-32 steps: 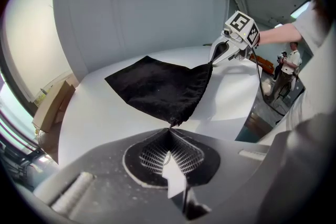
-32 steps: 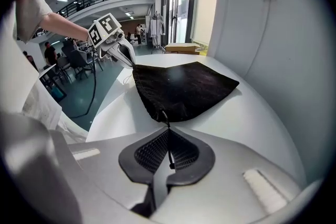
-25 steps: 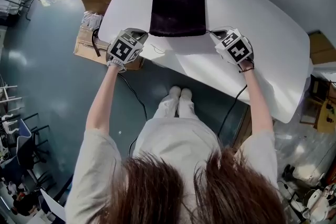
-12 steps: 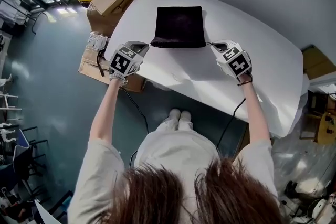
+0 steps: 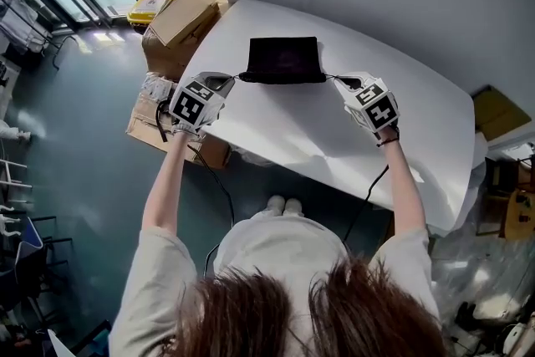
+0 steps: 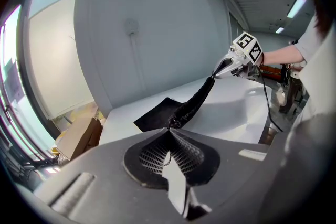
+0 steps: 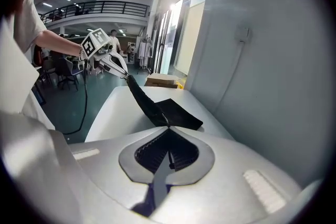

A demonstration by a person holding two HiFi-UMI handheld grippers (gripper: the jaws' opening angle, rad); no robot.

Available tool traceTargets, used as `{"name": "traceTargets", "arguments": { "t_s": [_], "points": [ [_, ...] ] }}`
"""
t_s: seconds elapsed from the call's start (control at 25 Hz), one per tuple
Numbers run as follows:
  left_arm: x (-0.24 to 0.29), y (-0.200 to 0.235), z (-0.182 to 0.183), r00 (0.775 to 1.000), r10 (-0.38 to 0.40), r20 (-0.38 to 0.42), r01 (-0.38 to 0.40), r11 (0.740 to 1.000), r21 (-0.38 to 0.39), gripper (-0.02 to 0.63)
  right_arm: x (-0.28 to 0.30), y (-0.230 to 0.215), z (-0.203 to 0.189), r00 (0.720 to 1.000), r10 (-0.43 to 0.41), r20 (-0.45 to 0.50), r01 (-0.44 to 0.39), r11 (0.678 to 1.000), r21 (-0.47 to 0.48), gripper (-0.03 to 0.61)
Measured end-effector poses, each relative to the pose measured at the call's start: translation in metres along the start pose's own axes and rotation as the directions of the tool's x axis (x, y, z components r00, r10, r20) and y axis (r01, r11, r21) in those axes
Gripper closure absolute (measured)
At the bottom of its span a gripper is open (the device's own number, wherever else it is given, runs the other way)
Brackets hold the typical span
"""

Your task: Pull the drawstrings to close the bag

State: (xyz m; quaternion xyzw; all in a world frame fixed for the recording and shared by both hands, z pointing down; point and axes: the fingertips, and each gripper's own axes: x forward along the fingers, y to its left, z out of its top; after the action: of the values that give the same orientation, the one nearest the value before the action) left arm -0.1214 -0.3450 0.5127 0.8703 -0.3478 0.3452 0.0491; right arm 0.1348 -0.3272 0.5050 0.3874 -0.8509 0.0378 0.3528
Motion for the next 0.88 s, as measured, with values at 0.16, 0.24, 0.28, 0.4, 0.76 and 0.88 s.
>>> {"name": "traceTargets", "arguments": {
  "t_s": [0.16,0.24,0.28,0.4,0.76,0.88],
  "points": [
    [-0.006,0.008,0.015,0.999,0.015,0.028,-0.015,1.0,0.012,0.617,-0.008,-0.009,0.019,0.999,-0.022,0.044,0.022,1.0,-0.004,0.565],
    [-0.009,0.012,0.02,0.999,0.022,0.041,-0.023,1.0,0.016,0.617,-0.011,-0.013,0.025,0.998,-0.033,0.056,0.033,0.999,-0.003,0.565],
    [-0.011,0.014,0.023,0.999,0.026,0.048,-0.026,1.0,0.016,0.617,-0.012,-0.015,0.027,0.998,-0.037,0.058,0.038,0.999,-0.004,0.565],
    [-0.015,0.017,0.031,0.997,0.037,0.07,-0.037,0.999,0.007,0.617,-0.018,-0.019,0.035,0.996,-0.043,0.081,0.042,0.999,0.006,0.565],
    [-0.031,0.027,0.055,0.987,0.073,0.142,-0.075,0.997,0.005,0.617,-0.033,-0.027,0.057,0.986,-0.062,0.156,0.056,0.997,0.043,0.565],
    [-0.038,0.034,0.061,0.983,0.088,0.161,-0.09,0.996,0.004,0.617,-0.037,-0.029,0.067,0.982,-0.072,0.173,0.067,0.997,0.034,0.565]
  ]
}}
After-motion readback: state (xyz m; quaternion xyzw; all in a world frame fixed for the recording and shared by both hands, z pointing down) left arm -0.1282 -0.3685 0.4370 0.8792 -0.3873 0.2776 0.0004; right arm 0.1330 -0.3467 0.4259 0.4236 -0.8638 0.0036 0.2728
